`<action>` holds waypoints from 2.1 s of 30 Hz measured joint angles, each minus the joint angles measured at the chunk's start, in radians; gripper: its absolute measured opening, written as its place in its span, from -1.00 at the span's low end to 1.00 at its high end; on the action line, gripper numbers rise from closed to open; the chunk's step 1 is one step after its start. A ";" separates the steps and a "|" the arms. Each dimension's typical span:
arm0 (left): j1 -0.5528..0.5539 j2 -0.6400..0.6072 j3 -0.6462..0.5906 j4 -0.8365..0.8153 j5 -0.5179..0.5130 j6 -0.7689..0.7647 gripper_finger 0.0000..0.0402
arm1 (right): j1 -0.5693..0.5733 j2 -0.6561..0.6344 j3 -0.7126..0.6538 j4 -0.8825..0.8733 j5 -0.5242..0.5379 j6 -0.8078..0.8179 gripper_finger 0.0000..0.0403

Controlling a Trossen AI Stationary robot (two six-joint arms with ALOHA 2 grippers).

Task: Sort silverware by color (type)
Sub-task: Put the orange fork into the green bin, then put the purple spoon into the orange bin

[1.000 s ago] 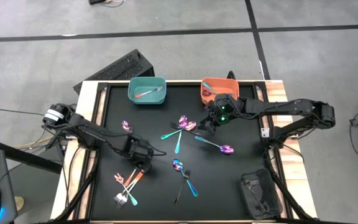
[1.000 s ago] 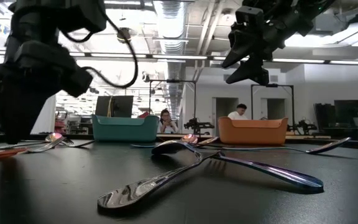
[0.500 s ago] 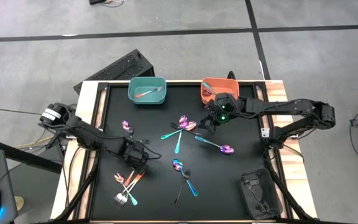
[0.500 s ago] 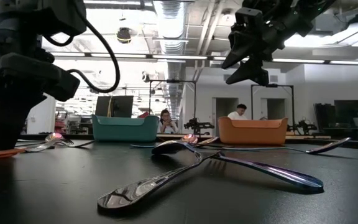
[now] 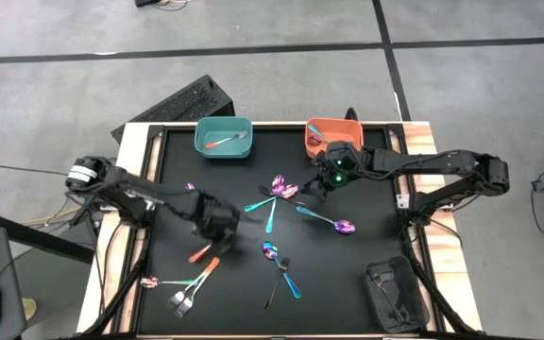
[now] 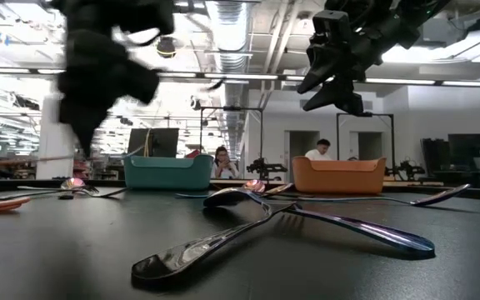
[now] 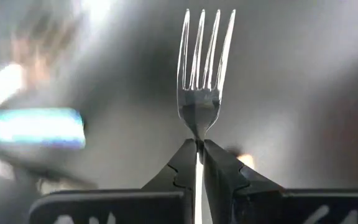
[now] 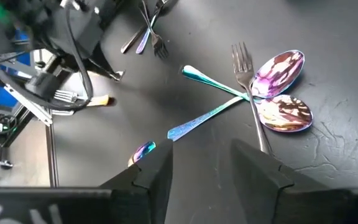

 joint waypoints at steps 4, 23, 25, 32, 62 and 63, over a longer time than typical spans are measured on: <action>0.152 -0.003 0.080 -0.035 -0.018 0.190 -0.99 | 0.001 0.000 0.000 -0.008 0.009 0.054 -0.20; 0.877 0.035 0.299 0.206 -0.299 1.184 -0.93 | 0.078 -0.001 0.000 -0.200 0.226 0.210 -0.27; 0.898 0.063 0.299 0.222 -0.299 1.193 -0.88 | 0.077 -0.001 0.000 -0.253 0.242 0.237 -0.27; 0.910 0.138 0.299 0.218 -0.300 1.207 -0.68 | 0.108 -0.001 0.000 -0.432 0.241 0.230 -0.27; 0.679 -0.127 0.300 0.361 -0.097 0.673 -0.49 | 0.288 0.274 -0.130 -0.238 0.313 -0.168 -0.26; 0.672 -0.128 0.300 0.353 -0.104 0.677 -0.49 | 0.292 0.285 -0.129 -0.240 0.320 -0.162 -0.28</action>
